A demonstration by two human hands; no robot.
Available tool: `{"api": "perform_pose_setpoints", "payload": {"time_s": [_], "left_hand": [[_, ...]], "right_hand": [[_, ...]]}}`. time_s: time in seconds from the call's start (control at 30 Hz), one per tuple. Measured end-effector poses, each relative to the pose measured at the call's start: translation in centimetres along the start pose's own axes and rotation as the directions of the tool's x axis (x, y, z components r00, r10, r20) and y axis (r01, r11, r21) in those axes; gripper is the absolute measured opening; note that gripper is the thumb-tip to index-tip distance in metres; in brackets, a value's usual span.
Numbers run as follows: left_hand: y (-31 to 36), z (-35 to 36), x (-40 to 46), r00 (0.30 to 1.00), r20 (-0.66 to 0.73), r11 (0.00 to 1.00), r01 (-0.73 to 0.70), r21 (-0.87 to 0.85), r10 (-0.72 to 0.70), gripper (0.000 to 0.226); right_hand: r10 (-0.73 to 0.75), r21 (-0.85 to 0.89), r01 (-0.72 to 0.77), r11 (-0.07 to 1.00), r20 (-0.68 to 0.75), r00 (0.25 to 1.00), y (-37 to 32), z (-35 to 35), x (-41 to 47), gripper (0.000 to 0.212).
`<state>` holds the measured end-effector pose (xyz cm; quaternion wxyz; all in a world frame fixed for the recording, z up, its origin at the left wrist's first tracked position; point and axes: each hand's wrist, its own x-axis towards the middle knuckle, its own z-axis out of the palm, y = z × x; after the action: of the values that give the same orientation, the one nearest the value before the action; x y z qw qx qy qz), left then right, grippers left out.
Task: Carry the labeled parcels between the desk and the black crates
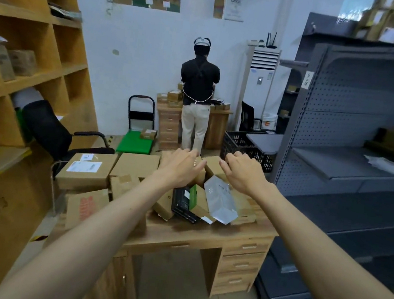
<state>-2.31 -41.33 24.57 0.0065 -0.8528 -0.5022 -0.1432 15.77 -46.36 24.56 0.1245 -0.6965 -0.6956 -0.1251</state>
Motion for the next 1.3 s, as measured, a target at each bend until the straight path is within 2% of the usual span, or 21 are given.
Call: {"api": "perform_pose_setpoints", "payload": {"time_s": [0.2, 0.37, 0.57, 0.77, 1.0, 1.13, 1.23, 1.3], "left_hand": [[0.3, 4.2, 6.9, 0.999, 0.037, 1.000, -0.010, 0.019, 0.009, 0.054], [1.1, 8.4, 13.6, 0.998, 0.045, 0.999, 0.034, 0.020, -0.034, 0.054], [3.2, 14.5, 20.6, 0.986, 0.124, 0.992, 0.120, -0.026, -0.116, 0.052], [5.4, 21.7, 26.2, 0.963, 0.194, 0.980, 0.195, -0.030, -0.186, 0.043], [5.8, 29.3, 27.8, 0.913, 0.298, 0.948, 0.311, -0.066, -0.279, 0.052], [5.8, 32.8, 27.9, 0.861, 0.406, 0.922, 0.374, -0.100, -0.306, 0.049], [5.1, 34.7, 28.3, 0.839, 0.448, 0.914, 0.392, -0.104, -0.309, 0.050], [4.5, 35.9, 28.5, 0.820, 0.464, 0.897, 0.428, -0.110, -0.335, 0.052]], "right_hand": [[0.013, -0.015, -0.012, 1.000, 0.047, 0.999, 4.0, 4.6, 5.2, 0.040], [-0.047, -0.028, 0.050, 0.998, 0.100, 0.994, 8.3, 8.4, 11.1, 0.033], [-0.056, 0.090, 0.047, 0.995, 0.098, 0.994, 14.2, 14.4, 17.1, 0.040], [-0.107, 0.154, 0.077, 0.985, 0.198, 0.974, 19.3, 22.5, 19.9, 0.040], [-0.047, 0.278, -0.064, 0.958, 0.376, 0.925, 22.7, 31.2, 19.4, 0.042], [0.004, 0.352, -0.222, 0.909, 0.525, 0.851, 23.8, 35.8, 18.3, 0.041], [0.053, 0.349, -0.338, 0.874, 0.622, 0.781, 24.7, 40.6, 17.8, 0.049], [0.083, 0.324, -0.395, 0.859, 0.674, 0.734, 24.7, 40.8, 17.8, 0.048]]}}
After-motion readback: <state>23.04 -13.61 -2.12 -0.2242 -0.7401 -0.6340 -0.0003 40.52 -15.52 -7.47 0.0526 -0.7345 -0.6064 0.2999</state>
